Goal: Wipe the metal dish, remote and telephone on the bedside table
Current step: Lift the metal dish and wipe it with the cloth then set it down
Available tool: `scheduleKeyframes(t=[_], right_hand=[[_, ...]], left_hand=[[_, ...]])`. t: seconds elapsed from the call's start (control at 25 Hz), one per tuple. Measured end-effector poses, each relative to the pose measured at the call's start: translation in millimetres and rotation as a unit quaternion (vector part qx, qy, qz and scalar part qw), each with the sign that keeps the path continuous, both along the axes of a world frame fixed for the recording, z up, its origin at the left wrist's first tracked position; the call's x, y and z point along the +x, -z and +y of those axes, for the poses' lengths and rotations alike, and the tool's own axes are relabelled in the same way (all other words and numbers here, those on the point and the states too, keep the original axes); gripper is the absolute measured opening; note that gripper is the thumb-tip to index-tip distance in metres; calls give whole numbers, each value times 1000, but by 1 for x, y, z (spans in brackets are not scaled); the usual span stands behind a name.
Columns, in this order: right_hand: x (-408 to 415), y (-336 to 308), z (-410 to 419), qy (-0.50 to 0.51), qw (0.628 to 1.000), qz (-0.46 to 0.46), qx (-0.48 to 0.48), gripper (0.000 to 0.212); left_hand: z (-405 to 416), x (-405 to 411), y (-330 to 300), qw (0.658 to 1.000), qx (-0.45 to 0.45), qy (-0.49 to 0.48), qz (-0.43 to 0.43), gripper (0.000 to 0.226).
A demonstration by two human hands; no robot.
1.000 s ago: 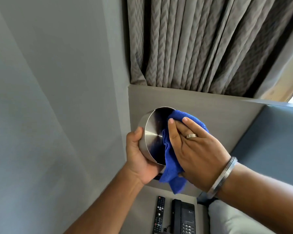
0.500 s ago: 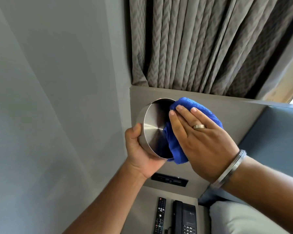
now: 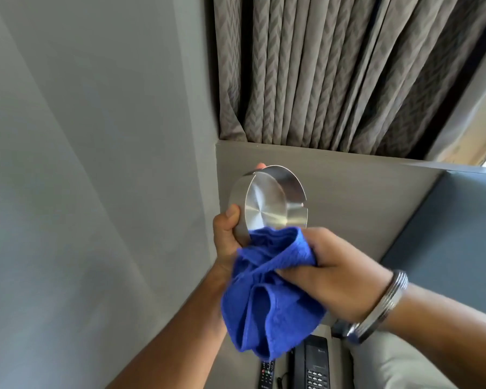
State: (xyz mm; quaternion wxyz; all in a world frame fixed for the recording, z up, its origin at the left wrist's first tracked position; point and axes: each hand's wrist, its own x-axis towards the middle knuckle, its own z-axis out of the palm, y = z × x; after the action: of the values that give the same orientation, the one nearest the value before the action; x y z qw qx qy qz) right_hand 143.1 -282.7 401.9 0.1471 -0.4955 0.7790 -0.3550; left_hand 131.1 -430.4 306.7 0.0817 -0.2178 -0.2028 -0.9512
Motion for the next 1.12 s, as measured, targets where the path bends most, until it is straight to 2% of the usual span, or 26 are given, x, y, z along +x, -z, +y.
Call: scheduleKeyframes(t=[0.04, 0.12, 0.2, 0.24, 0.28, 0.32, 0.44, 0.52, 0.6, 0.64, 0.76, 0.84, 0.96, 1.04, 1.12], right_hand=[[-5, -7, 2, -2, 1000, 0, 0, 23], [-20, -22, 12, 39, 990, 133, 24, 27], [-33, -42, 15, 139, 943, 301, -32, 45], [-37, -47, 14, 152, 920, 353, -75, 52], [-39, -48, 9, 145, 908, 385, -82, 56], [-38, -44, 1, 125, 909, 396, -41, 58], [-29, -11, -21, 26, 910, 379, 164, 69], [-30, 9, -19, 37, 893, 402, 200, 85], [-30, 15, -12, 76, 900, 397, 162, 101], [-31, 17, -9, 84, 908, 385, 145, 102], [-31, 27, -11, 38, 902, 384, 192, 88], [-33, 30, -17, 4, 911, 352, 213, 86], [-31, 27, -30, 22, 939, 309, 152, 88], [-25, 23, -38, 14, 965, 255, 60, 72], [-21, 18, -42, -61, 981, 184, 7, 44]], left_hand=[[-6, 0, 0, 998, -19, -12, -64, 54], [-21, -2, 9, 990, -66, -16, -122, 62], [-29, -5, 12, 988, -62, -37, -140, 74], [-28, -5, 15, 989, -48, -28, -137, 75], [-23, -5, 13, 991, -43, -5, -125, 73], [-16, -5, 14, 992, -39, 18, -115, 71], [-7, 0, 16, 989, -17, 30, -145, 63], [-8, 4, 22, 988, -18, 15, -152, 63], [-13, 9, 29, 985, -24, -5, -170, 69], [-15, 10, 31, 983, -23, -6, -181, 73], [-7, 11, 32, 986, -40, 32, -157, 79], [1, 12, 30, 982, -32, 47, -181, 77], [-6, 11, 31, 986, -61, 17, -157, 69], [-13, 14, 27, 989, -70, -8, -130, 65], [-15, 21, 24, 986, -59, -26, -156, 59]])
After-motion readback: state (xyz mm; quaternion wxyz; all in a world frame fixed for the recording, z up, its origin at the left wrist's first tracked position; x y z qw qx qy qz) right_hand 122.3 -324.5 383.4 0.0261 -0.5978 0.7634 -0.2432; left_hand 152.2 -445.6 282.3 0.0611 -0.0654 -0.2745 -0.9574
